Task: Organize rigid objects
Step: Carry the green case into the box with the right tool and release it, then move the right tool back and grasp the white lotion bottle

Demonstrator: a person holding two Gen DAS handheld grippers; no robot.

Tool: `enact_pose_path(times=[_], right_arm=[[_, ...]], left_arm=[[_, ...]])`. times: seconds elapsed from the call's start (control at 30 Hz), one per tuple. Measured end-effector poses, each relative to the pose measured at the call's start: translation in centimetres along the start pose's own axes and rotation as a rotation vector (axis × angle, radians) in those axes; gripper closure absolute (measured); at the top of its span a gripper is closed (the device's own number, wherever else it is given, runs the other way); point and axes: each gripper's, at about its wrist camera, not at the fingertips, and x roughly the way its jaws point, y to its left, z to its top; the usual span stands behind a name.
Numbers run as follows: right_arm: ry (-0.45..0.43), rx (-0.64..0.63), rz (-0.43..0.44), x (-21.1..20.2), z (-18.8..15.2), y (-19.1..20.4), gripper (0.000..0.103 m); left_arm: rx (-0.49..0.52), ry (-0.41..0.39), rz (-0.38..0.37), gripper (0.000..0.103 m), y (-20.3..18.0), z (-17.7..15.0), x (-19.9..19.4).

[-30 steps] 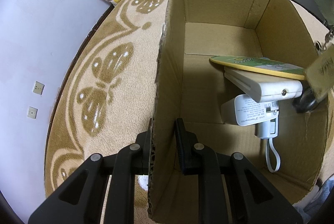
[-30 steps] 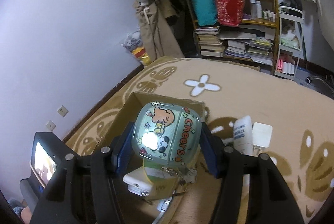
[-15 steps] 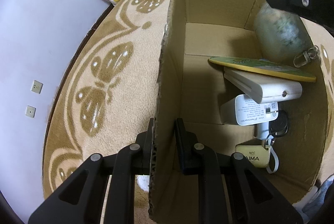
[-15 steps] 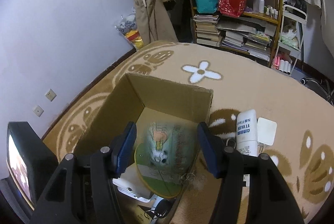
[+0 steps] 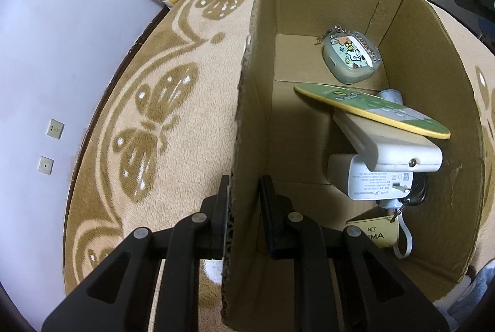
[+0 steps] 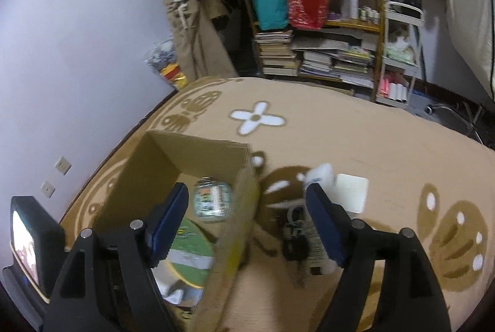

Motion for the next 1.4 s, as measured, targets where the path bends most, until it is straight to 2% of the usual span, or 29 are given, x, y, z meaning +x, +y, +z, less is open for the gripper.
enact_pose_path(times=[0.37,0.57,0.63,0.7,0.9,1.33,1.4], right_arm=[[-0.004,0.116,-0.053,2.1,-1.2,-5.2,0.020],[0.041,0.184,-0.056,4.2,-2.8,-7.3,0.021],[0.059,0.195,-0.059,5.0,-3.3,-7.8,0.023],[0.078,0.212,-0.058,5.9,-3.8,-8.2,0.032],[0.109,0.237,-0.040,7.2,-4.7,-8.9,0.048],[0.143,0.257,-0.029,8.4,-5.6,-9.4,0.051],[0.139,0.242,-0.056,8.4,-5.6,-9.1,0.060]], left_arm=[[0.006,-0.001,0.006,0.085,-0.1,-0.1,-0.1],[0.008,-0.001,0.008,0.085,-0.1,-0.1,0.0],[0.008,-0.001,0.008,0.085,-0.1,-0.1,-0.1],[0.008,-0.001,0.008,0.085,-0.1,-0.1,0.0],[0.010,-0.002,0.009,0.085,-0.2,-0.1,-0.1],[0.012,-0.002,0.012,0.085,-0.2,-0.2,-0.2],[0.012,-0.002,0.012,0.085,-0.2,-0.2,-0.2]])
